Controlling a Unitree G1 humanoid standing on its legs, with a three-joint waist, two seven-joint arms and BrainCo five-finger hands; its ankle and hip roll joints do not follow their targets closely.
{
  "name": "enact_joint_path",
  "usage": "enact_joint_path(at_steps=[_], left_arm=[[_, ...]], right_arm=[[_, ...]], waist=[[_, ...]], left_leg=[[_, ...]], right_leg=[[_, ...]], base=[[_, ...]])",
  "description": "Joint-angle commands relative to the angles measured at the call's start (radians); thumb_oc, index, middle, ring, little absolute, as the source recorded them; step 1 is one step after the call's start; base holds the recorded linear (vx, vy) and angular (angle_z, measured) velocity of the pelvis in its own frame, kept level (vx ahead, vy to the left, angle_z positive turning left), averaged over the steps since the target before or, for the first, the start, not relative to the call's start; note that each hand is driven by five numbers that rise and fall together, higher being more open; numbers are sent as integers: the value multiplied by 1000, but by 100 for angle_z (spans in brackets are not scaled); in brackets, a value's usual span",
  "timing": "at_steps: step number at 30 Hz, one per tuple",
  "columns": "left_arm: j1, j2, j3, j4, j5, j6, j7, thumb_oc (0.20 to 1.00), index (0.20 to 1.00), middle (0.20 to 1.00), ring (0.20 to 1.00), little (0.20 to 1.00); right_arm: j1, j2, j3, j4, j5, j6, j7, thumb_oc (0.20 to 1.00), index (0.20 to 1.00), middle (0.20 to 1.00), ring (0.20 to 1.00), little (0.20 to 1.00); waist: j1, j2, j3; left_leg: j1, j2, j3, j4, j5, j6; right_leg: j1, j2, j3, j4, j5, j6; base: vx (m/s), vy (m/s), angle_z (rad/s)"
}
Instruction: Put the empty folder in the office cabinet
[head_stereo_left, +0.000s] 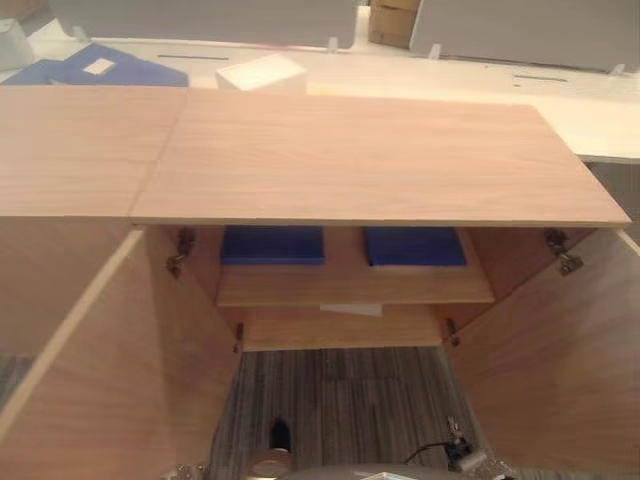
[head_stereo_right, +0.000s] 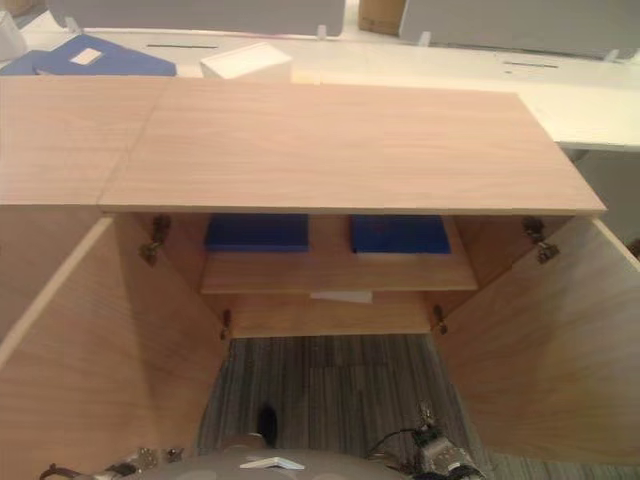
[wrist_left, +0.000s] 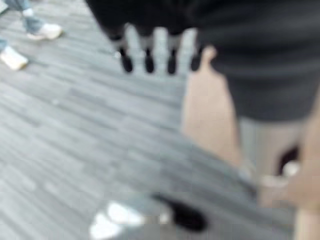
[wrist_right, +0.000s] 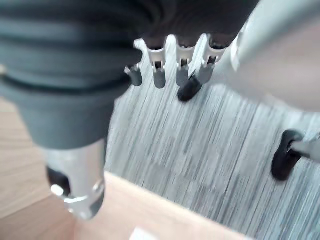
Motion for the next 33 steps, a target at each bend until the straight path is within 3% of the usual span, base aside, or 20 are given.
enact_joint_path(at_steps=[1,3,4,7,12,15,16,17,19,22,24,29,33], left_arm=[[-30,32,-23,24,3,25,15,1000,1000,1000,1000,1000],[-12,73,13,20,38,60,-57,1000,1000,1000,1000,1000],[-11,100,33,31,29,79,-94,1000,1000,1000,1000,1000],[-9,114,58,52,46,80,-133,1000,1000,1000,1000,1000],[1,138,92,84,112,72,-196,1000,1000,1000,1000,1000],[-6,158,93,103,125,69,-226,1000,1000,1000,1000,1000],[-6,158,93,103,125,69,-226,1000,1000,1000,1000,1000],[-17,167,82,118,125,64,-239,1000,1000,1000,1000,1000],[-23,171,70,120,116,65,-239,1000,1000,1000,1000,1000],[-24,170,63,126,127,55,-246,1000,1000,1000,1000,1000],[-14,178,72,126,142,51,-256,1000,1000,1000,1000,1000],[18,192,129,105,193,49,-286,1000,1000,1000,1000,1000],[31,185,169,121,219,30,-300,1000,1000,1000,1000,1000]], right_arm=[[-51,-15,7,-75,-154,-197,-190,1000,1000,1000,1000,1000],[-50,-67,-33,-103,-105,-234,-285,1000,1000,1000,1000,1000],[-32,-114,-108,-105,-48,-236,-266,1000,1000,1000,1000,1000],[-17,-158,-188,-88,-57,-242,-265,1000,1000,1000,1000,1000],[0,-318,-401,-37,-56,-286,-424,1000,1000,1000,1000,1000],[8,-434,-531,54,-116,-298,-579,1000,1000,1000,1000,1000],[8,-434,-531,54,-116,-298,-579,1000,1000,1000,1000,1000],[16,-546,-620,155,-174,-332,-651,1000,1000,1000,1000,1000],[22,-592,-649,192,-228,-368,-641,1000,1000,1000,1000,1000],[16,-627,-645,186,-139,-375,-521,1000,1000,1000,1000,1000],[14,-629,-642,131,15,-372,-257,1000,1000,1000,1000,1000],[18,-584,-589,-112,91,-264,90,1000,1000,1000,1000,1000],[2,-547,-566,-164,137,-144,382,1000,1000,1000,1000,1000]], waist=[[-33,-4,-21],[-54,7,-23],[-74,10,-27],[-87,9,-31],[-102,-7,-41],[-108,-14,-46],[-108,-14,-46],[-107,-17,-52],[-106,-17,-54],[-101,-16,-57],[-101,-17,-60],[-113,-15,-59],[-121,-11,-62]], left_leg=[[-17,-94,-35,1,-167,69],[-23,-97,-27,1,-162,63],[-23,-97,-13,1,-167,57],[-20,-97,-3,1,-172,52],[-11,-92,9,1,-182,41],[-7,-88,13,1,-185,36],[-7,-88,13,1,-185,36],[-3,-85,14,1,-186,30],[-1,-83,12,1,-186,27],[-1,-82,6,1,-183,21],[-4,-79,2,1,-177,15],[-4,-78,0,1,-174,9],[5,-78,1,1,-178,7]], right_leg=[[-158,83,107,17,-107,-68],[-173,106,133,5,-113,-81],[-174,119,146,-10,-116,-87],[-170,128,151,-21,-120,-92],[-161,136,140,-27,-132,-95],[-157,136,129,-25,-136,-94],[-157,136,129,-25,-136,-94],[-151,139,119,-27,-138,-93],[-148,141,114,-27,-139,-92],[-145,142,105,-27,-141,-94],[-144,142,99,-27,-144,-96],[-145,143,97,-27,-151,-103],[-140,145,101,-27,-159,-107]], base=[[-116,3,-26],[-98,48,-23],[-51,29,-44],[-11,-6,-44],[-2,-50,0],[-3,-10,1],[24,-38,2],[22,-30,15],[24,-30,33],[10,-17,5],[1,-10,2],[-3,0,-1],[18,13,-4]])
